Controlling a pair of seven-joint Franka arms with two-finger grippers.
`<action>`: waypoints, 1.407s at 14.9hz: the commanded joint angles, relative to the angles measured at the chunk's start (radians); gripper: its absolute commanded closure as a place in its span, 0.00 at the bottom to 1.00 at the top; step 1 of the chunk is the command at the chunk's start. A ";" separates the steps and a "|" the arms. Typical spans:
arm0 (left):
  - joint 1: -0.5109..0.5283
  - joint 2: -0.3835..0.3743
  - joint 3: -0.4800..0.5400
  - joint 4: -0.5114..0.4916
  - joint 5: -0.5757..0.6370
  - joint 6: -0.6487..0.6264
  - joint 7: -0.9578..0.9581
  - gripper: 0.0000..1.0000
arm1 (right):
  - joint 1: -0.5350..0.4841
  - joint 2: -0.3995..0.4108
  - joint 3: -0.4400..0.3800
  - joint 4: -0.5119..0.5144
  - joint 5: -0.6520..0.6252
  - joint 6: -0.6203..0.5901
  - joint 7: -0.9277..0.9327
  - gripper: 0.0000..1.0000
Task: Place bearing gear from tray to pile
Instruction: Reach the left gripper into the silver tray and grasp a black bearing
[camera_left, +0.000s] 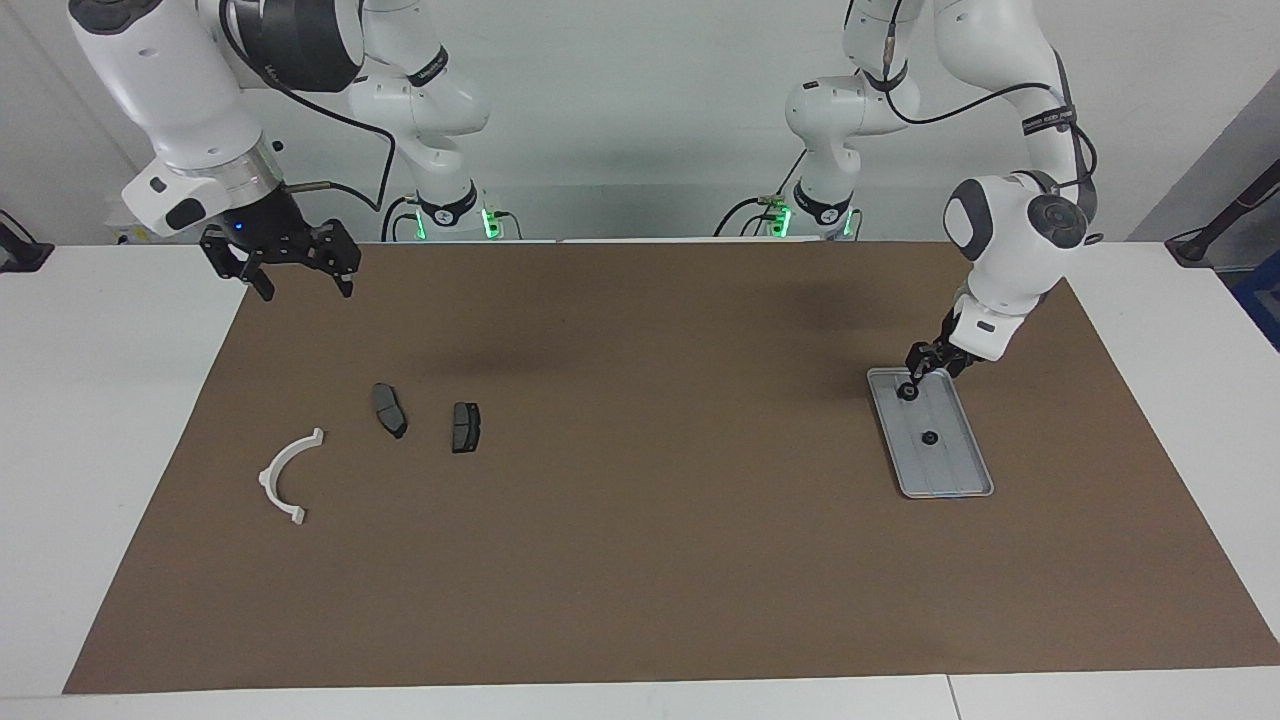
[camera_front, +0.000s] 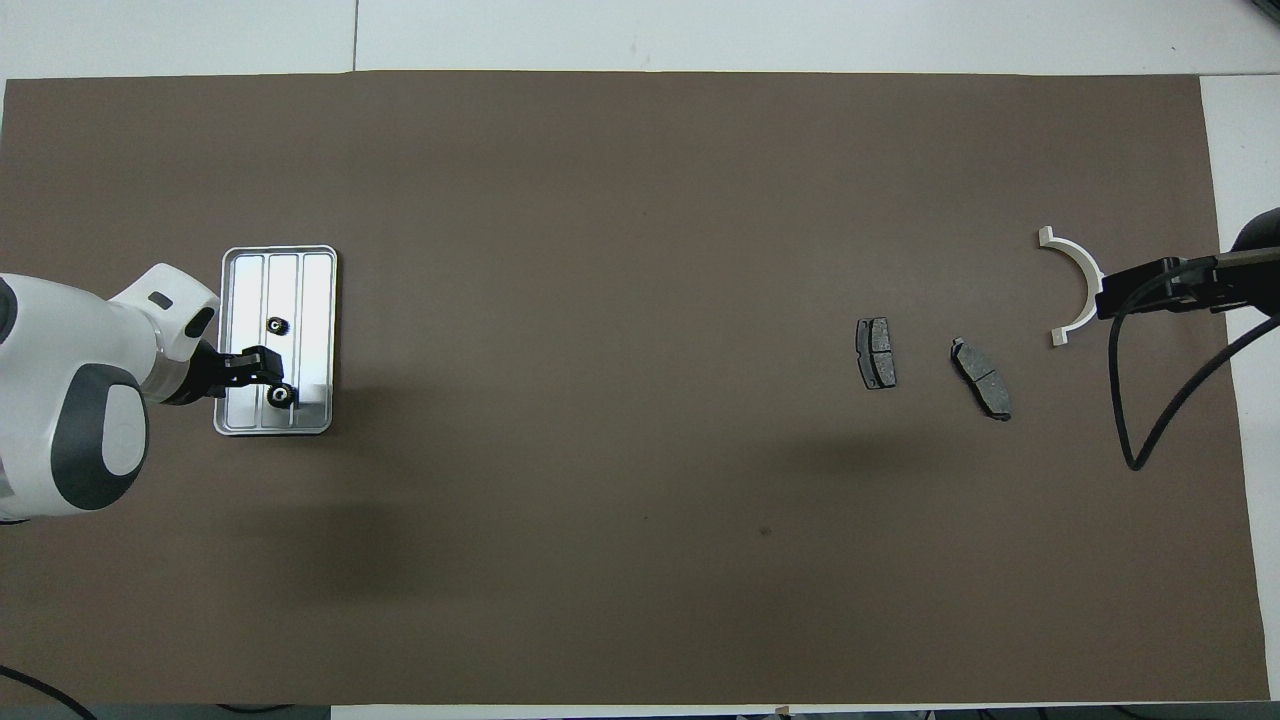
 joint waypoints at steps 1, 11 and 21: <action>-0.005 0.037 0.001 -0.014 0.016 0.056 -0.015 0.29 | -0.013 -0.020 0.009 -0.030 0.003 0.038 0.007 0.00; -0.028 0.076 0.001 -0.036 0.016 0.084 -0.025 0.39 | -0.024 -0.023 0.009 -0.039 0.007 0.035 0.011 0.00; -0.024 0.070 0.004 -0.054 0.016 0.079 -0.022 1.00 | -0.026 -0.024 0.009 -0.039 0.006 0.013 0.002 0.00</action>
